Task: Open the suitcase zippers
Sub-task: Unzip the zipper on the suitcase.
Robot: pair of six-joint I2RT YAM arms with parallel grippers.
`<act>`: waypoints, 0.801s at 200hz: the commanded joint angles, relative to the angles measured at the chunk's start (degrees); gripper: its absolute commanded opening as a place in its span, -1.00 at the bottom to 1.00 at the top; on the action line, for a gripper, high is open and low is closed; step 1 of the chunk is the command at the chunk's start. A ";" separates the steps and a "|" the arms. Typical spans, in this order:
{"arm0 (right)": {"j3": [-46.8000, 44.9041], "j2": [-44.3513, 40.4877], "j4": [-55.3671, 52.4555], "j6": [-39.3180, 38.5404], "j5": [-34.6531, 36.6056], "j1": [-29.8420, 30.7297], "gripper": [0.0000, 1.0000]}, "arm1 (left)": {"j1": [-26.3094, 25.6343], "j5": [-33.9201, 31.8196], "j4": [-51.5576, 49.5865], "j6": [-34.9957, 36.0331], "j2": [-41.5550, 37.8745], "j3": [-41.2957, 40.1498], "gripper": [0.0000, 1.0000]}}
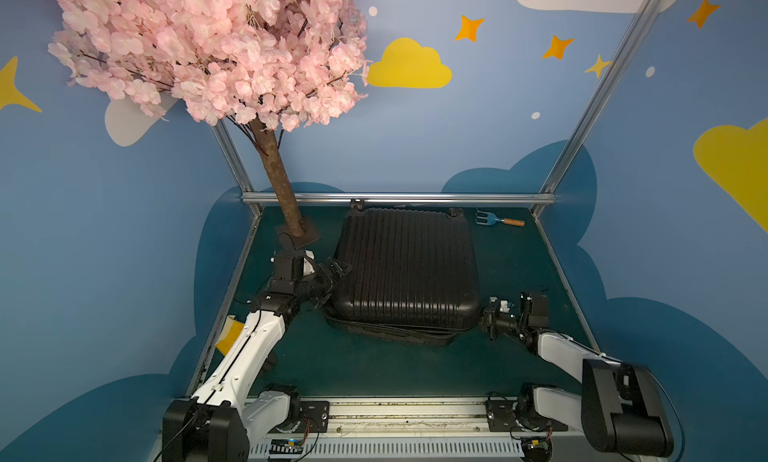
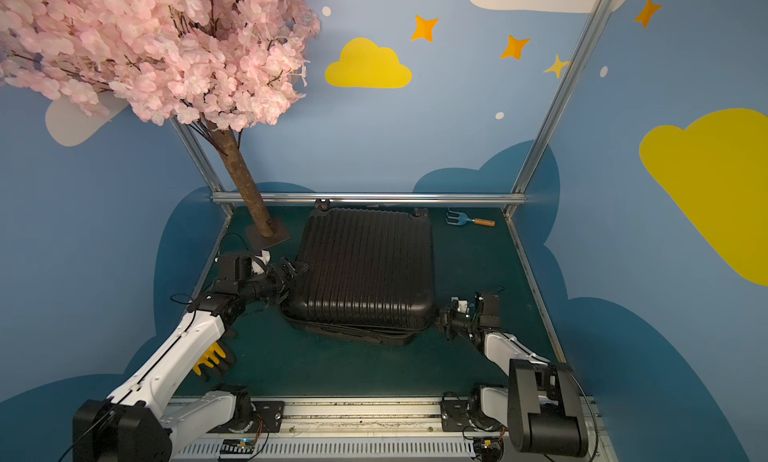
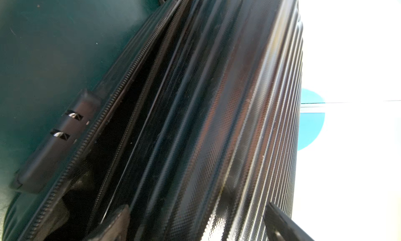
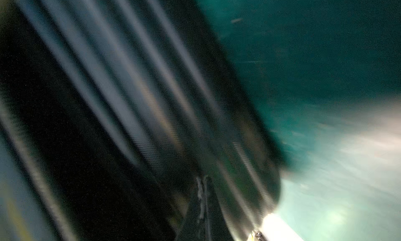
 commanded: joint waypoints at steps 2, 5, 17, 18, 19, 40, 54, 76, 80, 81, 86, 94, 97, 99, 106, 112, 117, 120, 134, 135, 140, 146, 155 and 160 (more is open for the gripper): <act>-0.15 -1.84 17.54 9.22 -4.07 1.26 -1.00 | -1.68 5.06 -0.16 -1.05 -0.35 0.07 0.90; 0.01 -2.50 17.44 9.49 -3.90 1.54 -1.00 | -1.75 5.18 -0.34 -1.01 -0.57 0.31 0.90; 0.92 -5.59 15.33 9.61 -3.12 2.44 -1.00 | -1.75 5.29 -1.26 -0.56 -1.13 1.46 0.91; 1.06 -5.86 14.90 9.59 -3.03 2.46 -1.00 | -1.76 5.30 -1.37 -0.50 -1.17 1.55 0.91; 1.17 -6.09 14.56 9.54 -2.95 2.51 -1.00 | -1.76 5.30 -1.55 -0.43 -1.20 1.73 0.91; 4.47 -12.26 6.16 7.75 -1.97 3.63 -1.00 | -1.73 5.17 -3.63 0.43 -2.30 3.94 0.93; 6.19 -16.12 0.84 8.06 0.04 4.32 -1.00 | -1.82 4.97 -4.78 0.78 -3.09 5.17 0.95; 7.86 -21.53 -3.70 8.11 4.99 5.58 -1.00 | -1.94 3.13 -7.87 2.76 -4.89 7.97 0.98; 7.96 -22.29 -3.54 8.16 6.19 5.97 -1.00 | -1.98 2.62 -8.67 3.37 -5.18 8.67 0.99; 8.05 -22.43 -3.50 8.12 6.46 5.98 -1.00 | -1.96 2.47 -8.85 3.53 -5.22 8.85 0.99; 8.19 -23.09 -2.93 7.89 7.59 6.29 -1.00 | -1.99 1.58 -10.12 4.47 -5.52 9.90 1.00; 9.10 -23.45 -2.96 7.71 8.62 6.49 -1.00 | -1.94 -1.06 -13.13 6.22 -6.11 12.11 1.00; 9.75 -23.23 -3.39 7.50 8.79 6.64 -1.00 | -1.92 -1.93 -14.22 6.88 -6.38 12.91 1.00; 10.12 -23.16 -3.68 7.36 8.87 6.66 -1.00 | -1.93 -2.75 -14.74 7.37 -6.60 13.49 1.00; 11.82 -22.20 -4.23 6.99 9.07 6.98 -1.00 | -1.94 -5.55 -16.75 8.92 -7.53 15.45 1.00; 13.06 -21.03 -3.50 7.37 9.29 7.28 -1.00 | -1.93 -8.39 -19.05 10.16 -8.15 17.43 1.00; 14.16 -19.94 -2.28 7.91 9.49 7.46 -1.00 | -2.00 -11.47 -21.18 11.20 -8.59 19.30 1.00; 14.92 -19.21 -1.38 8.24 9.69 7.64 -1.00 | -1.98 -13.76 -22.36 11.81 -8.74 20.41 1.00; 19.45 -15.48 0.45 8.15 11.44 8.39 -1.00 | -2.09 -22.11 -27.15 14.01 -9.93 25.04 1.00; 19.81 -15.25 0.48 8.11 11.63 8.46 -1.00 | -2.06 -22.82 -27.41 14.12 -10.02 25.38 1.00; 21.75 -13.79 0.54 7.86 12.29 8.53 -1.00 | -2.04 -25.17 -28.71 14.58 -10.33 26.71 1.00; 25.37 -11.63 0.97 7.69 13.33 8.77 -1.00 | -2.18 -27.67 -30.06 15.12 -10.47 28.21 1.00; 30.15 -8.10 1.15 6.93 14.66 9.14 -1.00 | -2.45 -30.57 -31.89 15.73 -10.50 30.08 1.00; 33.37 -5.68 1.04 6.41 15.51 9.28 -1.00 | -2.68 -31.49 -32.37 15.94 -10.72 30.60 1.00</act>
